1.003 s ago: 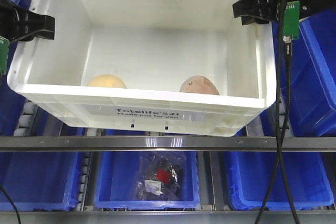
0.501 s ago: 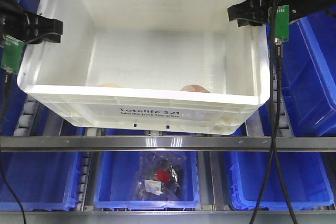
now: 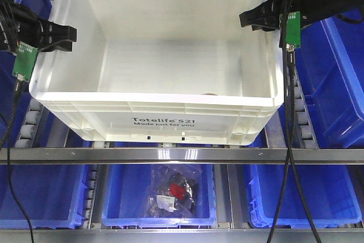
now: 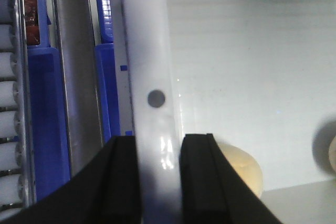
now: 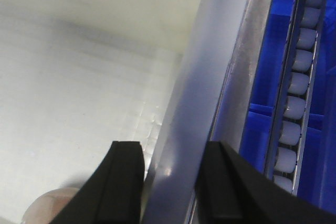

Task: Place moving items into box and shelve
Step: 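Push the tote with both grippers farther onto the roller shelf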

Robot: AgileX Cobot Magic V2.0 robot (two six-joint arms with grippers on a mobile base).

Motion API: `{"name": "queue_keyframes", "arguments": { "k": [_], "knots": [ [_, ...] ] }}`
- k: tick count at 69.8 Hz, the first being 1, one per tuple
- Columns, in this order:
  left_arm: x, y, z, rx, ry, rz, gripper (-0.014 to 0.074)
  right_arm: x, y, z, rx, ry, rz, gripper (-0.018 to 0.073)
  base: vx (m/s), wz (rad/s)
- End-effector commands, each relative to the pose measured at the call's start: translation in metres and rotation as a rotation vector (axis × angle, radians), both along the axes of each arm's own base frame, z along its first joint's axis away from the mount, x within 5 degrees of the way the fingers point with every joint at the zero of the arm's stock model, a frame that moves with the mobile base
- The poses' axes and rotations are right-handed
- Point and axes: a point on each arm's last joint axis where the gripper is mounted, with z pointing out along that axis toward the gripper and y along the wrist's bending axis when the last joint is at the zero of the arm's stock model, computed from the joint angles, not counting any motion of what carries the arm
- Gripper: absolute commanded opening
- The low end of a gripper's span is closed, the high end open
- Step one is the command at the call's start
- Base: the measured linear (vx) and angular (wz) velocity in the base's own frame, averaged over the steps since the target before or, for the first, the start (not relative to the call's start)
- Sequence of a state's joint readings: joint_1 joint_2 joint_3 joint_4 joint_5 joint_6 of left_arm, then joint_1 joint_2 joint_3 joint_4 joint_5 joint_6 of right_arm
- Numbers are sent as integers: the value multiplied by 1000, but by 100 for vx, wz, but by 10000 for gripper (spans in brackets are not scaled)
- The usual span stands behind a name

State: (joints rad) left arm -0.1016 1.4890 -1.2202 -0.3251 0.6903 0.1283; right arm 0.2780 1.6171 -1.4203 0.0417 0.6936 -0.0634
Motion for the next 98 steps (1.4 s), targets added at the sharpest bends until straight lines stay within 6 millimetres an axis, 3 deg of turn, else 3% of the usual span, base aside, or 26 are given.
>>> {"name": "queue_keyframes", "arguments": {
  "k": [1,17,29,39,54,66,74,98],
  "knots": [
    [3,-2,34,-69,-188,42,-17,0,2,41,29,-234,33,-11,0,0],
    [7,-2,29,-66,-179,46,-8,3,2,38,22,-244,33,-5,0,0],
    [9,-2,28,-65,-185,49,67,3,3,38,25,-248,33,55,0,0],
    [10,-2,29,-67,-199,54,181,3,3,38,24,-245,33,195,0,0],
    [10,-2,29,-66,-200,55,388,3,3,38,33,-242,25,520,0,0],
    [10,-2,30,-68,-204,57,460,3,2,40,33,-248,25,681,0,0],
    [7,-1,35,-71,-222,59,463,-1,1,47,32,-274,26,699,0,0],
    [-13,2,64,-81,-329,63,463,-28,-8,83,42,-378,25,638,0,0]
  ]
}}
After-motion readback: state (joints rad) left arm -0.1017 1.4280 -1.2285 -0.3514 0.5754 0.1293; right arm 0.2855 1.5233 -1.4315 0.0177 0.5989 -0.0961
